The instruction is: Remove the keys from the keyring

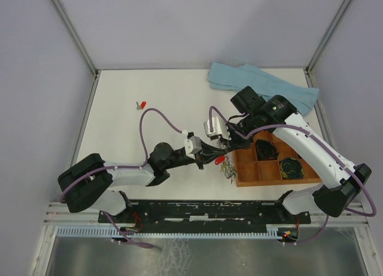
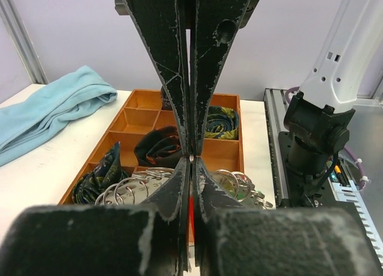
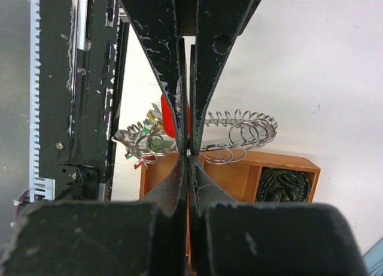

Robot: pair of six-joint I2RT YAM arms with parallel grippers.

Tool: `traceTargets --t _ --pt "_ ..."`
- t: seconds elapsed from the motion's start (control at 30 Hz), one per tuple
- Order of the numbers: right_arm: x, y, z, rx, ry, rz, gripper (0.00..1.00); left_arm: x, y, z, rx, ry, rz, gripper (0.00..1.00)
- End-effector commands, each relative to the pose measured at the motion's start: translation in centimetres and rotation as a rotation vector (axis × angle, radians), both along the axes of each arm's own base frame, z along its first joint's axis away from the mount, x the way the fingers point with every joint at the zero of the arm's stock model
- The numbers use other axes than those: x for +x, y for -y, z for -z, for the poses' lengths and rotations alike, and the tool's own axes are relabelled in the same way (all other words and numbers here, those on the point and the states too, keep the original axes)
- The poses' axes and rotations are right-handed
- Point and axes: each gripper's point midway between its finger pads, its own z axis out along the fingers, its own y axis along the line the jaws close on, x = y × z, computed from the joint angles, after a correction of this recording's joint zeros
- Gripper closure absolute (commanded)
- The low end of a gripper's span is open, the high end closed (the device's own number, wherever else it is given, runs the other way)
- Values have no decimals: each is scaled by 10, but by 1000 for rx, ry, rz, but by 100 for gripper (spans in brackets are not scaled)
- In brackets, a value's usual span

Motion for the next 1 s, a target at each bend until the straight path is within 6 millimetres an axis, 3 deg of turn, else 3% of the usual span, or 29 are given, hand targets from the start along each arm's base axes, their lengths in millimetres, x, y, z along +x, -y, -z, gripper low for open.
traceTargets --t 0.0,0.1,0.27,0.43,0.53,0.67,0.97 --pt "-1 -11 -16 80 40 -37 99 4 -2 -20 -36 57 -27 97" --pt "-3 -12 -17 93 34 -44 99 4 -6 -22 -47 63 -38 97" --pt "-7 -13 -25 129 17 -48 66 1 -24 -36 -126 101 -86 97" --pt "-16 -14 -48 251 -36 -44 51 -6 -57 -64 -286 178 -158 97" --pt "-24 -23 -70 389 -90 -51 48 -15 -76 -88 -408 235 -172 97" --pt "-28 -44 -92 558 -197 -48 48 -26 -85 -123 -500 289 -151 97" --pt "-19 -63 -119 679 -258 -19 52 -40 -114 -179 -662 342 -162 97"
